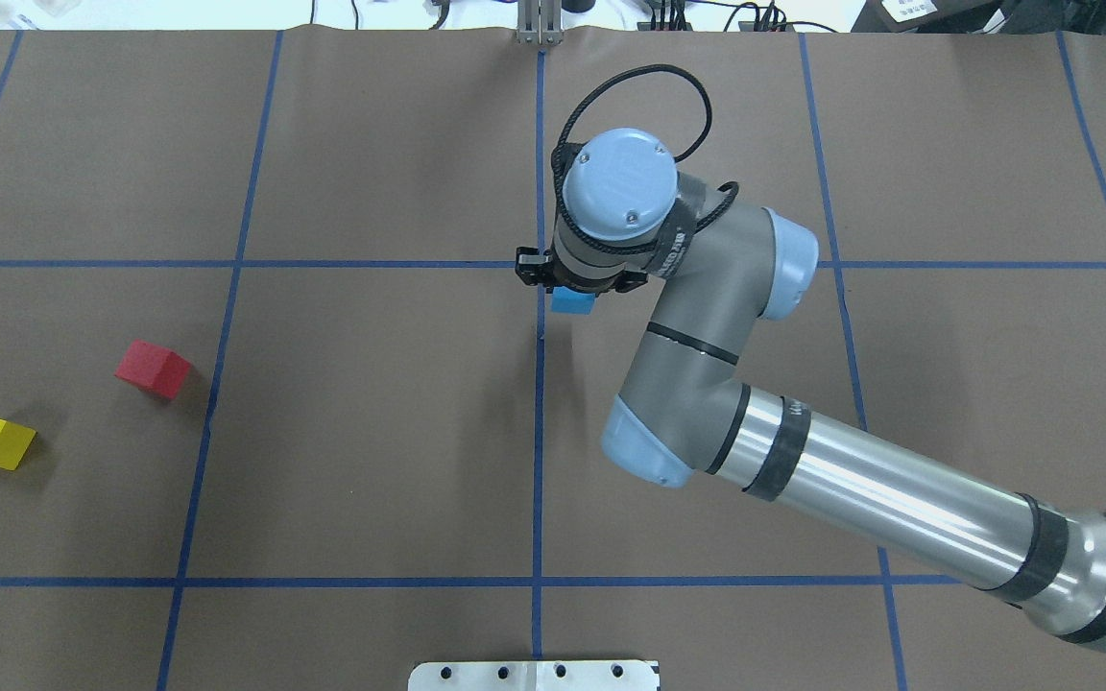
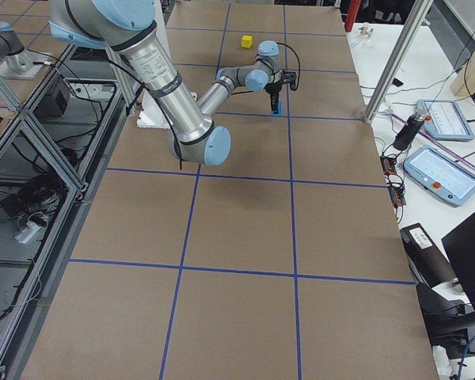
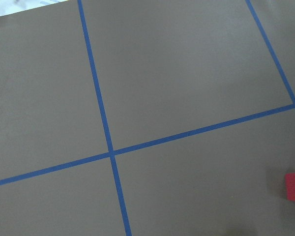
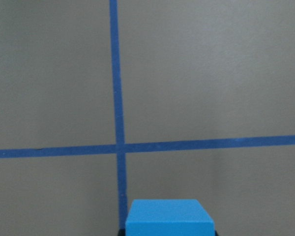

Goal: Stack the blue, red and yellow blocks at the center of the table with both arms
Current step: 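Carry the blue cube to the table center and release it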

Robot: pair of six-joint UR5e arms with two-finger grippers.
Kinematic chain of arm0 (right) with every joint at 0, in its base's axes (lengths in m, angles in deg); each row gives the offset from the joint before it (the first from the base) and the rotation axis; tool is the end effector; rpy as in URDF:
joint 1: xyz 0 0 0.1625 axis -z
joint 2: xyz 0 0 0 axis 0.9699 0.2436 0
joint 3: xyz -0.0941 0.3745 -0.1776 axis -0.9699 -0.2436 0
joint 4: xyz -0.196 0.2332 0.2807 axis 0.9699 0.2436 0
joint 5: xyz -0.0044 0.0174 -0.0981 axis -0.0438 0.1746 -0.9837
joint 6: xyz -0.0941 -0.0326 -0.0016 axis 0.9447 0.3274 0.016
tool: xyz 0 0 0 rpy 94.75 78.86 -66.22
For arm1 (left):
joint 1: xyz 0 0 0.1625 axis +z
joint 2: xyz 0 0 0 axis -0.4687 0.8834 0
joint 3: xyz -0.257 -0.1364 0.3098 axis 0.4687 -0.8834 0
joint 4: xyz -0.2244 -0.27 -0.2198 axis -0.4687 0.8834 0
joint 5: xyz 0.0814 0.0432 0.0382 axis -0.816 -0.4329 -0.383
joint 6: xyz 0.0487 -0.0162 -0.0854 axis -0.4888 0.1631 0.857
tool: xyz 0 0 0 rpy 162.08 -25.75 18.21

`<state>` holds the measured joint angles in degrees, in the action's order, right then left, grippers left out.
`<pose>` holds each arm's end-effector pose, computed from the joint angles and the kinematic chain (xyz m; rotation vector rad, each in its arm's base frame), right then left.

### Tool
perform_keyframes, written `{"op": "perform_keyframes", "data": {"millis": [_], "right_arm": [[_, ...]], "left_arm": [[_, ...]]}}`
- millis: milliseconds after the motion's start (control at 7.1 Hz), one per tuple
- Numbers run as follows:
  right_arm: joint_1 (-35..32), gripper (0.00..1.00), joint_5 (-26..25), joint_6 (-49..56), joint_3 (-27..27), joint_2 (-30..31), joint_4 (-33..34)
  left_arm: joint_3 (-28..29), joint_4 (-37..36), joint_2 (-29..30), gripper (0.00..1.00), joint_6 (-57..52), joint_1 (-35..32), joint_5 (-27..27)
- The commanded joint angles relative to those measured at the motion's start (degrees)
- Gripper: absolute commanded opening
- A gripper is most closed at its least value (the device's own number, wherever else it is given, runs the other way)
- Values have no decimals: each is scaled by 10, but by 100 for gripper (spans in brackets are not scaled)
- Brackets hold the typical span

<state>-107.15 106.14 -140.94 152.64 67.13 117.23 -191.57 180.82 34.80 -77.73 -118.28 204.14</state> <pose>-0.5857 -0.4890 0.1897 0.1798 -0.8343 0.1425 -0.0642 -0.4403 0.5207 0.3895 0.7992 0.1216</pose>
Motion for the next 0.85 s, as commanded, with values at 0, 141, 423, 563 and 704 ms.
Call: {"op": "perform_keyframes", "data": {"millis": [0,141,423,563,704], "right_arm": [[50,27,-45,-20,-33,-17,-1],[58,43,-47,-21,-38,-16,-1],[59,100,-49,-12,-38,-16,-1],[58,100,-48,-3,-33,-17,-1],[40,100,-42,7,-23,-22,0]], "left_arm": [[0,0,-1,100,0,0,0],[1,0,-1,100,0,0,0],[3,0,-1,100,0,0,0],[4,0,-1,100,0,0,0],[5,0,-1,100,0,0,0]]}}
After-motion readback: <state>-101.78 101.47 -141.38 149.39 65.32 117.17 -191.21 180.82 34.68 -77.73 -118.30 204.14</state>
